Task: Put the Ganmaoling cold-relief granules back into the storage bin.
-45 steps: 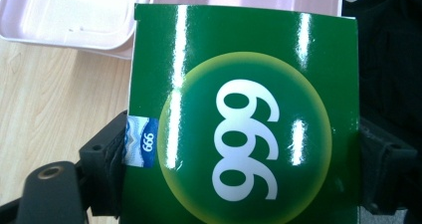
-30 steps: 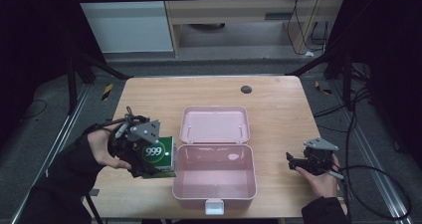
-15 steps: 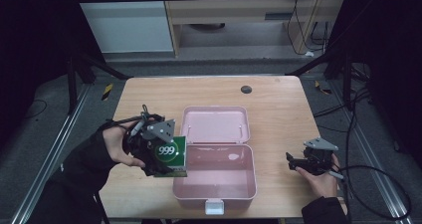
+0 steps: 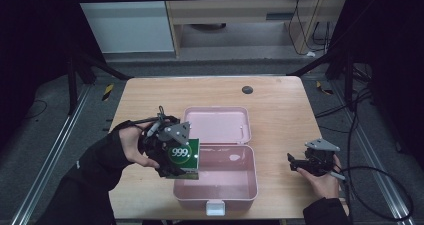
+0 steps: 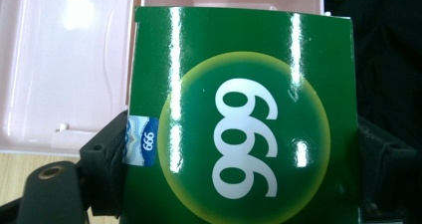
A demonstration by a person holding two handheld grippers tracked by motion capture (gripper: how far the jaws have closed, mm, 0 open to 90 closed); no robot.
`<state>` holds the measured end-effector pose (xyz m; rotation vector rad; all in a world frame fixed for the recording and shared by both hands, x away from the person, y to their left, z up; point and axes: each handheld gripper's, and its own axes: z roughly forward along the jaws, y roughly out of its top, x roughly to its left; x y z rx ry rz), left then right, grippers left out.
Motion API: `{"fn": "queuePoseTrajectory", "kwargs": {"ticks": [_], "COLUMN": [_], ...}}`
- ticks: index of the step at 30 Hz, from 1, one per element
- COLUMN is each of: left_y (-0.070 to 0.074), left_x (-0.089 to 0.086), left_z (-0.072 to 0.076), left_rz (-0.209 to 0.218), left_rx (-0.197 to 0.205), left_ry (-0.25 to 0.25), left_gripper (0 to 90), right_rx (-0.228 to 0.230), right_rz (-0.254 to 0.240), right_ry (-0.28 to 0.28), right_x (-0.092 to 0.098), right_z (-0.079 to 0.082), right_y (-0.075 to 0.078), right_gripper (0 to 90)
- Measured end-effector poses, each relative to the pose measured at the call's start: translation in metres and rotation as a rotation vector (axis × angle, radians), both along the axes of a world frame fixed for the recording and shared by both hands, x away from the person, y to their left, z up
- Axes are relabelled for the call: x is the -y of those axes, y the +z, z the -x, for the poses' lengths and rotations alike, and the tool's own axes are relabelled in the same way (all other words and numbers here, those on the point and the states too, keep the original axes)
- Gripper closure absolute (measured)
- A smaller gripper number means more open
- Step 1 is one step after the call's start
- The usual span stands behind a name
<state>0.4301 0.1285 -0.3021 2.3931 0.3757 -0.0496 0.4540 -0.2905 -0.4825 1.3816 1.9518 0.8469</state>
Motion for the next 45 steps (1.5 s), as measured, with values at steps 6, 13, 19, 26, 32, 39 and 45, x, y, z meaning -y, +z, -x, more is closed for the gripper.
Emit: {"fn": "queuePoseTrajectory", "kwargs": {"ticks": [6, 13, 19, 26, 32, 39, 45], "left_y": [-0.006, -0.011, -0.016, -0.031, -0.039, -0.055, -0.065], "left_x": [0.01, 0.018, 0.023, 0.027, 0.031, 0.033, 0.034], "left_z": [-0.003, -0.004, -0.005, -0.008, -0.009, -0.011, -0.01], "left_rz": [0.0, 0.0, -0.006, -0.019, -0.006, -0.009, 0.004], "left_rx": [-0.005, -0.013, -0.015, -0.025, -0.042, -0.057, -0.073], "left_ry": [-0.009, -0.014, -0.018, -0.015, 0.0, 0.006, 0.03], "left_gripper": [14.4, 14.5, 14.5, 14.5, 14.5, 14.5, 14.5], "right_rx": [-0.002, -0.005, -0.006, -0.011, -0.011, -0.014, -0.018], "right_rz": [0.001, 0.001, -0.002, 0.004, 0.003, 0.01, 0.012], "right_ry": [0.001, 0.001, 0.002, 0.007, 0.008, 0.012, 0.011], "right_x": [0.0, -0.001, -0.001, -0.001, -0.002, -0.002, -0.003], "right_z": [0.0, 0.0, 0.0, -0.001, -0.001, -0.001, -0.001], "right_y": [0.0, 0.0, -0.001, -0.002, -0.002, -0.003, -0.003], "right_gripper": [3.6, 3.6, 3.6, 3.5, 3.5, 3.4, 3.4]}}
